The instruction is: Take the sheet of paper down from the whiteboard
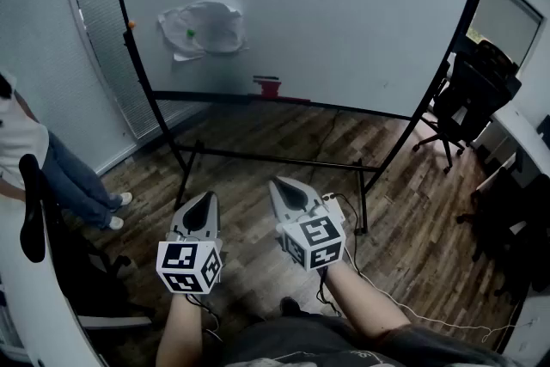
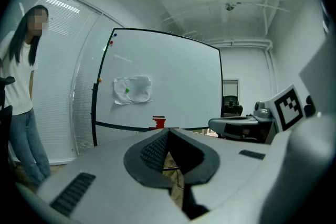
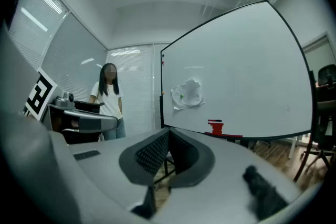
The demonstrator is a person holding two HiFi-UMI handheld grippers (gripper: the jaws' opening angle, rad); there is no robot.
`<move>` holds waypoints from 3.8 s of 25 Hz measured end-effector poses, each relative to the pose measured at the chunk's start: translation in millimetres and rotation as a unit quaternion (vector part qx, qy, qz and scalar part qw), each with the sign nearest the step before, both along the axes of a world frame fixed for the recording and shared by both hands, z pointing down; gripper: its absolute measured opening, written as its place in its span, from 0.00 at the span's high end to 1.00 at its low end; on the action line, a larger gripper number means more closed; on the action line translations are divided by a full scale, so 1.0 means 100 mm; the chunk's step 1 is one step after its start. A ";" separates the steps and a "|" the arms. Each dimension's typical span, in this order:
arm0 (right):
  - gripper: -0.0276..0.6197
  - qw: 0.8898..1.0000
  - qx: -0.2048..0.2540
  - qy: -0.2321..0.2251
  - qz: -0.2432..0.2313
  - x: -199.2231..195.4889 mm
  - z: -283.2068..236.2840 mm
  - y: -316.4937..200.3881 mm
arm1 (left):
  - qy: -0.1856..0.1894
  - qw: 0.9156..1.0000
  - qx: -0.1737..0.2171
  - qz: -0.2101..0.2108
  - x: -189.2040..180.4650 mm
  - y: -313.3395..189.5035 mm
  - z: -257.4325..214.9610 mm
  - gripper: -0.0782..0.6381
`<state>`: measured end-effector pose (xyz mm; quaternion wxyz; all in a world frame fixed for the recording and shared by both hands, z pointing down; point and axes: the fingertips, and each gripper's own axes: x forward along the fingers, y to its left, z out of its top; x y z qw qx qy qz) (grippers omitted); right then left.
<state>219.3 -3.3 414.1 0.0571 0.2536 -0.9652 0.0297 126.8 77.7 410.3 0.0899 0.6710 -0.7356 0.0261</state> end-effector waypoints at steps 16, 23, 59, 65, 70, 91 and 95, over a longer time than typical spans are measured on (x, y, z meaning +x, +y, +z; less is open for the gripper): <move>0.92 1.000 -0.021 -0.006 -0.010 -0.16 0.11 0.23 | 0.006 1.000 0.000 0.000 -0.13 0.21 0.05 0.88; 0.92 0.999 -0.030 -0.012 -0.001 -0.28 0.16 0.40 | 0.015 1.000 0.003 0.003 -0.29 0.39 0.08 0.88; 0.92 0.999 -0.015 -0.036 -0.017 -1.91 0.02 -1.44 | 0.008 0.999 -0.012 -0.044 -1.96 -1.21 0.01 0.88; 0.92 0.999 -0.004 -0.039 -0.015 -2.10 0.00 -1.85 | 0.014 0.998 -0.007 -0.060 -2.21 -1.60 0.01 0.88; 0.92 0.999 -0.002 -0.037 -0.009 -2.23 -0.01 -2.06 | 0.016 0.998 -0.005 -0.061 -2.36 -1.76 -0.03 0.88; 0.92 0.995 0.057 -0.019 0.083 -3.44 -0.32 -2.70 | 0.013 0.999 0.015 0.032 -3.66 -2.73 -0.15 0.88; 0.92 0.992 0.061 -0.019 0.109 -3.62 -0.37 -2.85 | 0.016 0.998 0.016 0.055 -3.86 -2.93 -0.14 0.88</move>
